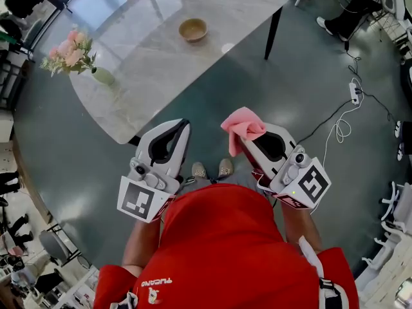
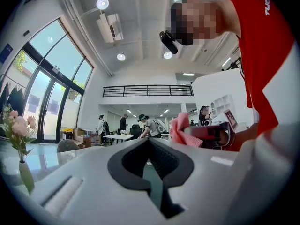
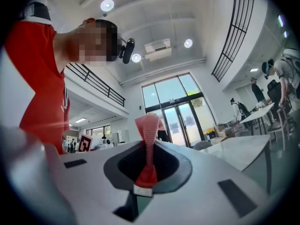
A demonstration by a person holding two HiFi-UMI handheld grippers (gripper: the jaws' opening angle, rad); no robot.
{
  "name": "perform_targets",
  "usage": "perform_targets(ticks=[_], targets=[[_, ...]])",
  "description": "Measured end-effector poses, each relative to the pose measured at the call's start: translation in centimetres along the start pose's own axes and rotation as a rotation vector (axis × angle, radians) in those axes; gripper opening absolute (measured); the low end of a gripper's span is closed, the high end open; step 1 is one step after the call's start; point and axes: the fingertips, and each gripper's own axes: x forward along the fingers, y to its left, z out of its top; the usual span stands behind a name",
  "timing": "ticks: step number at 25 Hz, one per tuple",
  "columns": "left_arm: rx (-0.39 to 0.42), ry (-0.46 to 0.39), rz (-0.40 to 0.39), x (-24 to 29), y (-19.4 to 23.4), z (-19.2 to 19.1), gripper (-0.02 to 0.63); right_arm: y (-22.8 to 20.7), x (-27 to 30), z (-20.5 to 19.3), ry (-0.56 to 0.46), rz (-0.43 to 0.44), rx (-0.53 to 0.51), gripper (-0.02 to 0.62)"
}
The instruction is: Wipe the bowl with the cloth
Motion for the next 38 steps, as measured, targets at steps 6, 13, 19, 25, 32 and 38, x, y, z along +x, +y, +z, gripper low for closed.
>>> perform_targets(ticks=[6, 13, 19, 25, 32, 38], targets=[[0.03, -0.001, 0.045, 1.2, 0.3, 0.3, 0.005, -2.3, -1.8, 0.6, 0.02, -0.008, -0.022, 0.021], [0.051, 0.017, 0.099, 1.8, 0.0, 0.2, 0.006, -4.0, -3.4, 0.8, 0.028, 0.017, -0.035, 0.021], [0.053, 0.028, 0.135, 2.0, 0.6, 0.1, 0.006, -4.8, -3.5, 1.0, 0.029, 0.036, -0.038, 0.021], [0.062, 0.025, 0.154, 2.5, 2.0, 0.0, 0.006, -5.6, -2.4, 1.0, 0.036, 0.052, -0.045, 0.021], [0.062, 0.021, 0.154, 4.6, 4.9, -1.0, 0.005, -8.0, -0.4, 0.6, 0.053, 0.05, -0.06, 0.021], [0.083, 0.015, 0.141, 7.6, 8.6, -1.5, 0.006, -11.3, 2.7, 0.7, 0.064, 0.043, -0.076, 0.021]])
